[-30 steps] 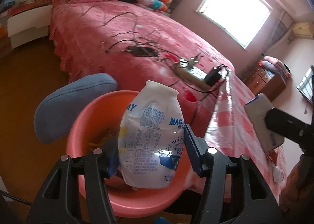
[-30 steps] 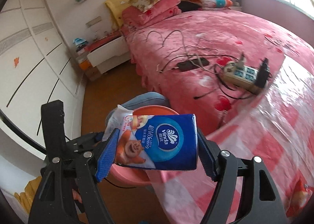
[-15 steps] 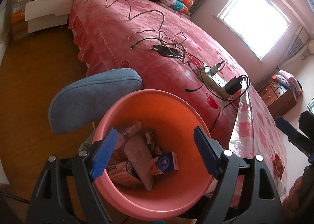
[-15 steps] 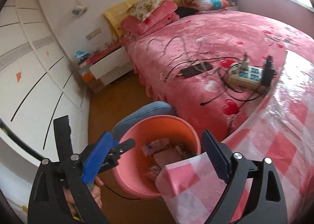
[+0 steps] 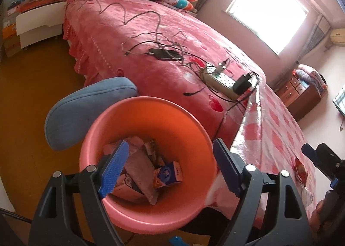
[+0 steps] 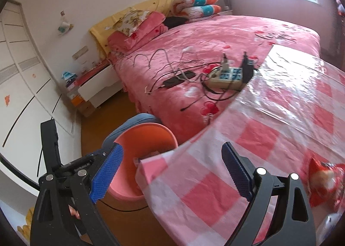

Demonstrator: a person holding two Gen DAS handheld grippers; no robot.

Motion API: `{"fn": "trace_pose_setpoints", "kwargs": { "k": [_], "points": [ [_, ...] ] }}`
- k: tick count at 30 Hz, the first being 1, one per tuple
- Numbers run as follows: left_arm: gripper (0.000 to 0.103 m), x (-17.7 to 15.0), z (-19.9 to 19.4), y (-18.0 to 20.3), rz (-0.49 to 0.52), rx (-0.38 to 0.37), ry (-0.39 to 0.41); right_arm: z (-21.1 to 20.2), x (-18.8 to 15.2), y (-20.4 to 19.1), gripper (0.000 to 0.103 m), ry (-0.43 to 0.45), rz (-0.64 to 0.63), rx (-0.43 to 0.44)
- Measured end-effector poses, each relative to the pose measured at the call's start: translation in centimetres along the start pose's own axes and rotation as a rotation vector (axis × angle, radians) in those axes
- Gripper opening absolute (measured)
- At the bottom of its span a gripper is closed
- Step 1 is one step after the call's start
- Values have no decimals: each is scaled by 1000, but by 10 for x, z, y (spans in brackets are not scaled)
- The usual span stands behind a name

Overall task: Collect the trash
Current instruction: 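Open both tools over the orange bucket to drop the items, then move both open tools back over the red snack bag and milk carton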

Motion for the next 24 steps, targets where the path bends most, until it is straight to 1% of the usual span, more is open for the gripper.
{"fn": "trace_pose_setpoints", "kwargs": {
  "k": [16,24],
  "points": [
    [86,-13,-12,73,116,-113,-21,-52,-21,37,91,69,27,-104],
    [86,-20,-13,103,162,-149,-38,-69,-31,54,91,88,40,-149]
  ]
}}
Point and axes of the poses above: each gripper's, at about its wrist camera, not at the fingertips, and z roughly the way its jaws point, y to its right, x to its top, the point moved 1 cm from there along z, roughly the way its jaws point, and after that the axes turned 6 degrees about y, right-handed, at the moved point
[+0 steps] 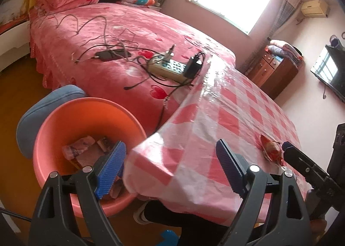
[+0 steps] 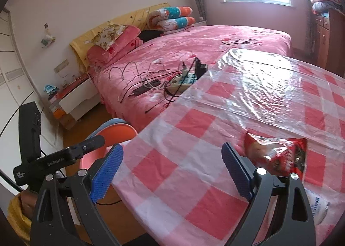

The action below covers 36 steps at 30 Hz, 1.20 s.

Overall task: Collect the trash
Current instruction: 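Move both open tools back over the red snack bag and milk carton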

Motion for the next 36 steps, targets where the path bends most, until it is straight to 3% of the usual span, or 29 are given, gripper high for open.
{"fn": "trace_pose_setpoints", "kwargs": {
  "k": [36],
  "points": [
    [87,-21,32,116,199,-68,-97,-51,-15,96,91,58,72,-175]
  ]
}}
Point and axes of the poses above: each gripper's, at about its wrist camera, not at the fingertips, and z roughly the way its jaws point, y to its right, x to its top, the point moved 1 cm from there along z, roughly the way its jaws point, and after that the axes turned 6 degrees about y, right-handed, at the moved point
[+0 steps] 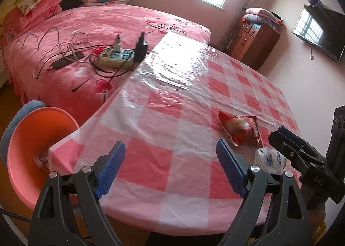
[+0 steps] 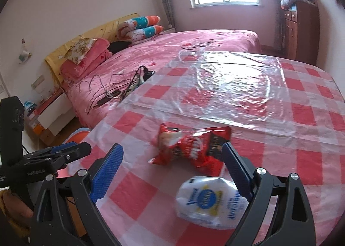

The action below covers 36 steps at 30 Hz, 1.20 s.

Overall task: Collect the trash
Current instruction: 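Move both open tools back over the red snack bag and milk carton, then grasp the red snack bag with the left tool while the right tool grasps the white milk carton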

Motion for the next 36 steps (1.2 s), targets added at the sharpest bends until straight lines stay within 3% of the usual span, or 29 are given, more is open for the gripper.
{"fn": "trace_pose_setpoints", "kwargs": {
  "k": [14,24,36],
  "points": [
    [87,6,10,44,54,-31,-5,-8,-2,36,91,-3,11,-33],
    [87,1,20,69,89,-49,-39,-2,-10,72,91,-104,47,28],
    [87,-3,39,85,85,-86,-99,8,-23,60,91,-198,-44,69]
  ]
}}
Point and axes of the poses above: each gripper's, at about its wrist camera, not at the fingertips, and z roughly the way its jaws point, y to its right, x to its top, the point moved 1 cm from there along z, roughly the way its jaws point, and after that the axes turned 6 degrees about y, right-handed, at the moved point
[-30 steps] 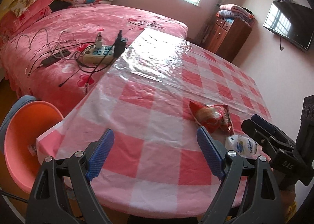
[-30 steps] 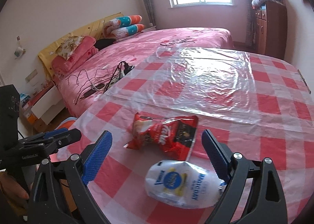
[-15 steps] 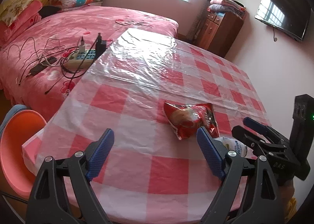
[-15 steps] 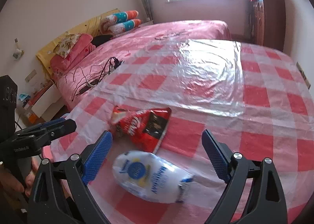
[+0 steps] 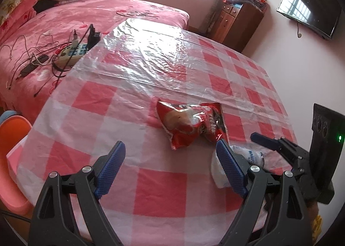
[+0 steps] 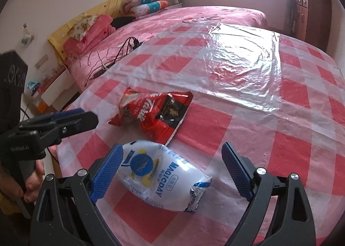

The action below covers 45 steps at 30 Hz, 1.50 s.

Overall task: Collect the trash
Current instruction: 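Grasp the red snack bag with the left tool while the right tool grasps the white milk carton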

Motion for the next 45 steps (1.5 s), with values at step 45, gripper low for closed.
{"fn": "trace_pose_setpoints", "kwargs": {
  "k": [45],
  "points": [
    [87,70,99,85,-43,65,88,-47,-3,117,93,92,299,-227]
  ]
}}
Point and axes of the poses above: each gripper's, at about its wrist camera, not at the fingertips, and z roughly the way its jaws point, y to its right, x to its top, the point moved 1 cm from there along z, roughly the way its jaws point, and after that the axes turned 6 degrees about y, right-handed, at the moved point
